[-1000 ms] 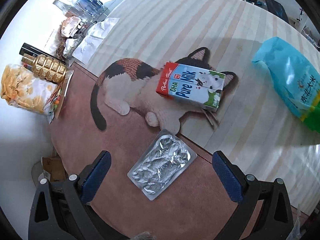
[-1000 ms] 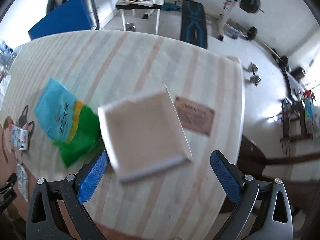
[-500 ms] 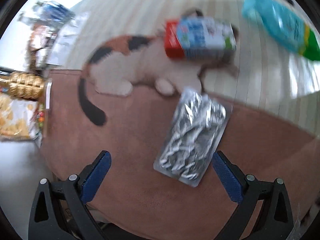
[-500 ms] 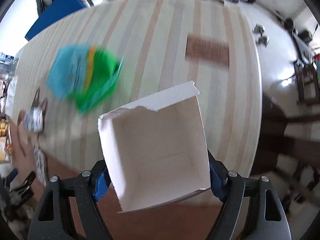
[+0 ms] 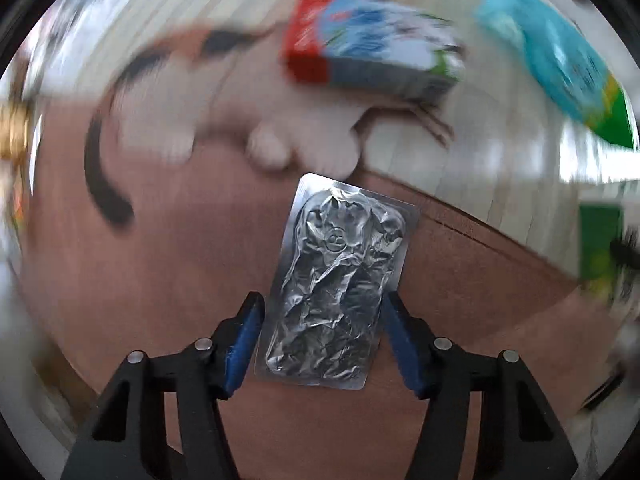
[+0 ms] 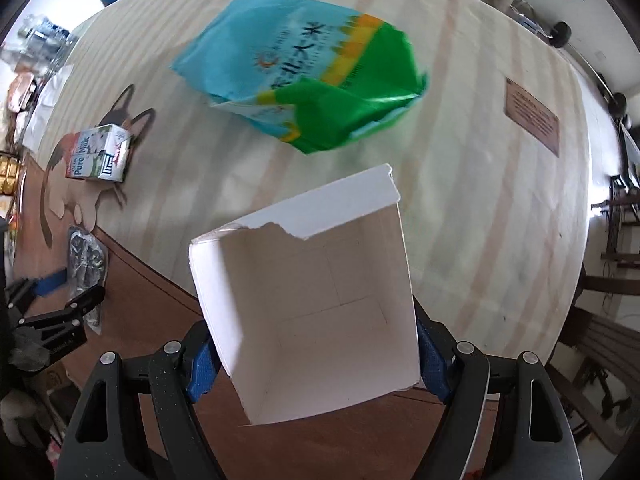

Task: Collect trash
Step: 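Grasp the silver blister pack with the left tool while the right tool grasps the green-and-white medicine box, then carry the blister pack and medicine box over the bin and open both tools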

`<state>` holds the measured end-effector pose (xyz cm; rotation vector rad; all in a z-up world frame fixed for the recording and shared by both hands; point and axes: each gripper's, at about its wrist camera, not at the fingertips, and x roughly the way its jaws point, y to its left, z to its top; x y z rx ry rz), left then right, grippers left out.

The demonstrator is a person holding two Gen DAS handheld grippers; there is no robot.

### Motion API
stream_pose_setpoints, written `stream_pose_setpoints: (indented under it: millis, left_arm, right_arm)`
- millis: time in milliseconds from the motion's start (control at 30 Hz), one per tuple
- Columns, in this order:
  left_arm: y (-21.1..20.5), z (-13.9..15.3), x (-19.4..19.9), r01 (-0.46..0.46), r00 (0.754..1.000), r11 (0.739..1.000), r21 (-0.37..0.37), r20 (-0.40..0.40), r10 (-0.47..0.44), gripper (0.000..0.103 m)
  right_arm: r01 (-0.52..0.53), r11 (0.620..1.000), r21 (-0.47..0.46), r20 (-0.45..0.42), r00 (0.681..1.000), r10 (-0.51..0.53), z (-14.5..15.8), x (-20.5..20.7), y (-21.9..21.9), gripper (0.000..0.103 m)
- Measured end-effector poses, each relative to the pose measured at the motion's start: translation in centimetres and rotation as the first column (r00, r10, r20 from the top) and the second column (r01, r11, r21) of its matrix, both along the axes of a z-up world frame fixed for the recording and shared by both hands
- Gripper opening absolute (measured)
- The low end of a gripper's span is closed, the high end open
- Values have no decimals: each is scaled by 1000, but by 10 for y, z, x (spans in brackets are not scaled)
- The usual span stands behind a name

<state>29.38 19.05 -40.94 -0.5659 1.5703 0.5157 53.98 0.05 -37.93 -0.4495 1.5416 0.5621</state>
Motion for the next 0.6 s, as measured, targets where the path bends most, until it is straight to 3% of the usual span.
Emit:
stream_pose_setpoints:
  millis: [67, 167, 233, 300, 400, 600]
  left_arm:
    - [4, -3, -17, -212, 976, 972, -103, 20, 215, 57]
    - [1, -4, -30, -363, 928, 916, -168, 24, 372, 58]
    - [-5, -3, -24, -332, 941, 933, -142, 22, 338, 58]
    - [-19, -5, -8, -231, 973, 969, -86, -14, 230, 61]
    - [-40, -8, 14, -100, 993, 995, -19, -62, 99, 70]
    - [-49, -5, 17, -129, 991, 992, -1, -16, 129, 63]
  right_arm:
    - [3, 1000, 4, -18, 1000, -3, 0, -5, 3, 82]
    - [-5, 1000, 3, -35, 999, 5, -2, -10, 9, 82]
    - [-15, 1000, -4, -35, 999, 15, -3, -16, 10, 82]
    - [-15, 1000, -10, -37, 999, 15, -8, -21, 14, 84]
    - [-27, 999, -23, -40, 999, 26, -23, -20, 30, 85]
    - [-54, 998, -38, -12, 998, 54, -40, -17, 51, 85]
